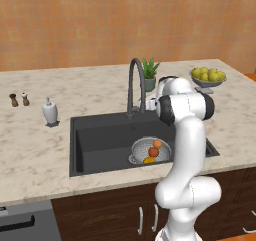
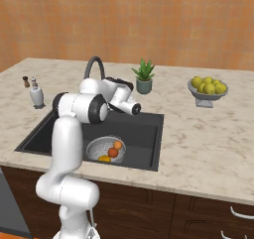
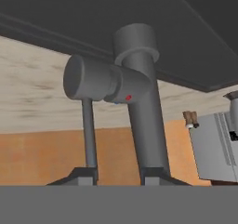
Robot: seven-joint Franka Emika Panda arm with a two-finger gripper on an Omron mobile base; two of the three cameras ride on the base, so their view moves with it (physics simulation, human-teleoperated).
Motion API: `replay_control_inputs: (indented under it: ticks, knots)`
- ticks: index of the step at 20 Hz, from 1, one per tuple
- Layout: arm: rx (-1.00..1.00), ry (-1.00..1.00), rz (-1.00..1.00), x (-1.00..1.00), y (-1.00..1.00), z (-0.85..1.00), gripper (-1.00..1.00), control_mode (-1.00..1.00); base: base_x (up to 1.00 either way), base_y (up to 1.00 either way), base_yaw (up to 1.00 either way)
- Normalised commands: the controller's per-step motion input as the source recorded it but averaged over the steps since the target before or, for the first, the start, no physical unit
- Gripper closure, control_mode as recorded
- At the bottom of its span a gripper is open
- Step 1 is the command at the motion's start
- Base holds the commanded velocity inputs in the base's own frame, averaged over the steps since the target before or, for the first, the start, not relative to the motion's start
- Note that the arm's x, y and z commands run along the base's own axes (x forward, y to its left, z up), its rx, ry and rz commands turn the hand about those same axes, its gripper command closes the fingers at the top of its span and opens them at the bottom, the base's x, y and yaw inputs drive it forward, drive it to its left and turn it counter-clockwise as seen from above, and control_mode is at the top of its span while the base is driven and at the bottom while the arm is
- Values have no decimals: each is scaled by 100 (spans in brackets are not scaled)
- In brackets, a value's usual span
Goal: Put the colander in the sink, put the tangerine, mango, orange in the colander, and turn on the sink faucet and pour water over the colander.
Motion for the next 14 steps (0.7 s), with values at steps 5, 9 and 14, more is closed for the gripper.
replay_control_inputs:
  ticks: [5,9,14]
  knots:
    - [3,-2,-9,19,-2,-11,100,-100,0,0,0]
    - [0,-3,-13,15,-16,-16,100,-100,0,0,0]
    - [0,-1,-22,9,-50,-17,100,-100,0,0,0]
